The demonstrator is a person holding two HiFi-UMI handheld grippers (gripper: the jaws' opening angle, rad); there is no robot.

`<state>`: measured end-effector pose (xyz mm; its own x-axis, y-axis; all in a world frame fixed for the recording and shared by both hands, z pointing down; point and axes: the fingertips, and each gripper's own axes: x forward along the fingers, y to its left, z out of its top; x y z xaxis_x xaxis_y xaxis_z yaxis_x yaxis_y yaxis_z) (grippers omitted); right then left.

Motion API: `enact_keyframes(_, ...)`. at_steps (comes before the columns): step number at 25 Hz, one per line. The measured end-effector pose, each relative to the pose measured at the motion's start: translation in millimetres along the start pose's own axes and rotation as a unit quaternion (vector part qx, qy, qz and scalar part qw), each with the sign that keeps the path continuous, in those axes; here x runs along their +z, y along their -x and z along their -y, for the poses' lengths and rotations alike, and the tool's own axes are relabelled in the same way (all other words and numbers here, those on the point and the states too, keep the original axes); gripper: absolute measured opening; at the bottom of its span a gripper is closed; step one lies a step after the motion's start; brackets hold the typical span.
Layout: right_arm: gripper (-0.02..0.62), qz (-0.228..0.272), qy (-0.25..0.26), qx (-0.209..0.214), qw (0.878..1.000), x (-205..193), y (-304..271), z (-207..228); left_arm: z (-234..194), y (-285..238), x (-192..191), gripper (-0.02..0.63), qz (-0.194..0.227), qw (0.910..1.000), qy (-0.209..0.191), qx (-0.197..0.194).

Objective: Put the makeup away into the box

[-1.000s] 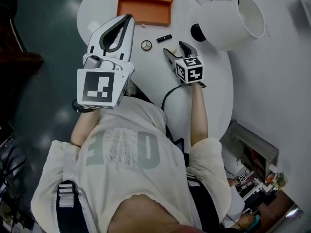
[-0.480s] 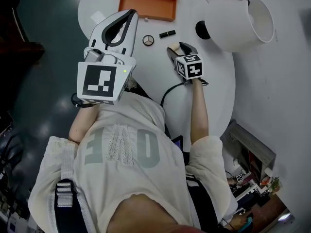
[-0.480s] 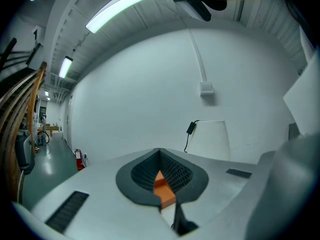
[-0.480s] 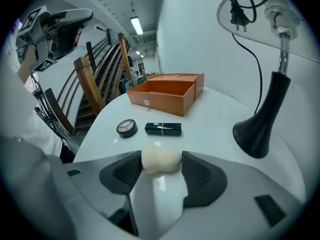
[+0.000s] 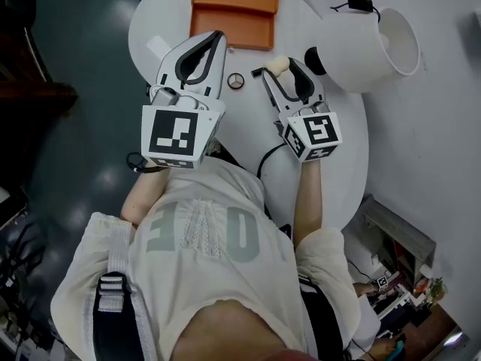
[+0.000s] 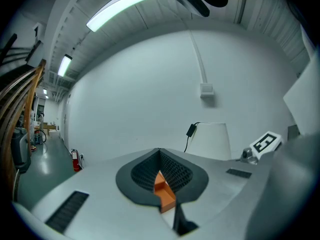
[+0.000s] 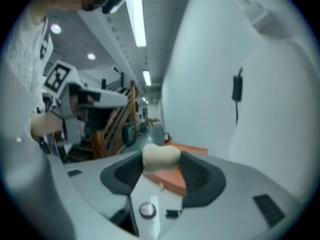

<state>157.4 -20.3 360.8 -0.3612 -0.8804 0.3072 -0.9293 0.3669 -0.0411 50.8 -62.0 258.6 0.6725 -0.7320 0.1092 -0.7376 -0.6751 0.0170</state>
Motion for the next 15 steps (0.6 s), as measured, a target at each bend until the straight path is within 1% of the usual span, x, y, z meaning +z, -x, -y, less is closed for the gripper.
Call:
enact_keyframes(2,0.241,0.062,0.005,0.017,0.998,43,12,-22,1,-2,1,0.008,0.004,1.0000,0.001,-0.002)
enact_keyframes(3,0.241,0.083,0.007,0.023,0.996,58,19,-32,2,-2,1,0.008,0.005,1.0000,0.003,-0.004)
enact_keyframes(5,0.241,0.106,0.014,0.033,0.994,77,27,-48,0,-3,3,0.008,0.008,0.9999,0.006,-0.006)
enact_keyframes(9,0.241,0.111,0.035,0.057,0.992,92,27,-69,-10,-4,5,0.008,0.013,0.9999,0.011,0.001)
enact_keyframes(13,0.241,0.104,0.052,0.076,0.990,95,20,-76,-22,-2,4,0.008,0.013,0.9996,0.022,0.014)
enact_keyframes(15,0.241,0.099,0.069,0.086,0.989,98,12,-78,-35,1,5,0.008,0.017,0.9990,0.029,0.028)
